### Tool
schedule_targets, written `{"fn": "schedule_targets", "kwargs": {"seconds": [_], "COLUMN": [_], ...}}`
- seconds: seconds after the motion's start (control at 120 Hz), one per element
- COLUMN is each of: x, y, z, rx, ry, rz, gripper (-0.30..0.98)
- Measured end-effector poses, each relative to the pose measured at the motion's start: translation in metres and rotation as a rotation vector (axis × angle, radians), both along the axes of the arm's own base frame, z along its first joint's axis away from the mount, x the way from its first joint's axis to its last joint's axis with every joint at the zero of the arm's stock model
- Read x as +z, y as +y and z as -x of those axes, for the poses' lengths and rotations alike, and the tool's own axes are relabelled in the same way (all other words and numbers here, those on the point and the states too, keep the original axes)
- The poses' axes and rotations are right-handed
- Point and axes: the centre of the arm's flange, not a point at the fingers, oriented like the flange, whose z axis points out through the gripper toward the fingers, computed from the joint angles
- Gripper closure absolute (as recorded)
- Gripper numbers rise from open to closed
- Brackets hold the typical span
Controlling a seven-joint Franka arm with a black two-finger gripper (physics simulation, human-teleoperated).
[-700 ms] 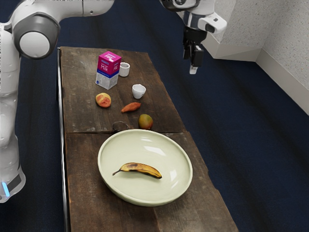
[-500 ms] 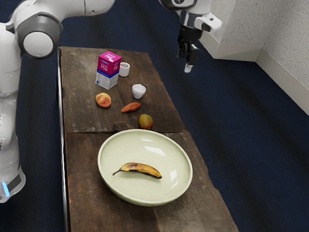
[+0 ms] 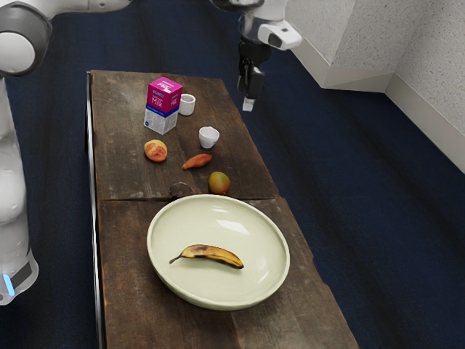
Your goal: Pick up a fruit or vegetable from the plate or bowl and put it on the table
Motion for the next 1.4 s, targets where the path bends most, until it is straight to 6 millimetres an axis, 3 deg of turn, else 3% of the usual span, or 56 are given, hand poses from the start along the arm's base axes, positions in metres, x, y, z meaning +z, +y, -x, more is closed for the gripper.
{"fn": "schedule_targets", "kwargs": {"seconds": [0.1, 0.2, 0.342, 0.617, 0.725, 0.9, 1.0, 1.175, 1.4], "x": [-0.009, -0.023, -0.056, -0.080, -0.102, -0.145, -0.144, -0.146, -0.160], "y": [-0.038, -0.091, -0.142, -0.200, -0.207, -0.201, -0.210, -0.266, -0.263], "z": [0.025, 0.026, 0.021, 0.009, 0.001, -0.002, 0.004, 0.023, 0.012], "rx": [-0.125, -0.278, -0.438, -0.632, -0.672, -0.695, -0.724, -0.837, -0.834], "ry": [-0.022, -0.033, -0.039, -0.087, -0.072, -0.022, -0.033, -0.045, -0.066], "rz": [0.006, -0.002, -0.001, 0.031, 0.052, 0.066, 0.060, 0.089, 0.111], "gripper": [0.00, 0.00, 0.00, 0.00, 0.00, 0.00, 0.00, 0.00, 0.00]}}
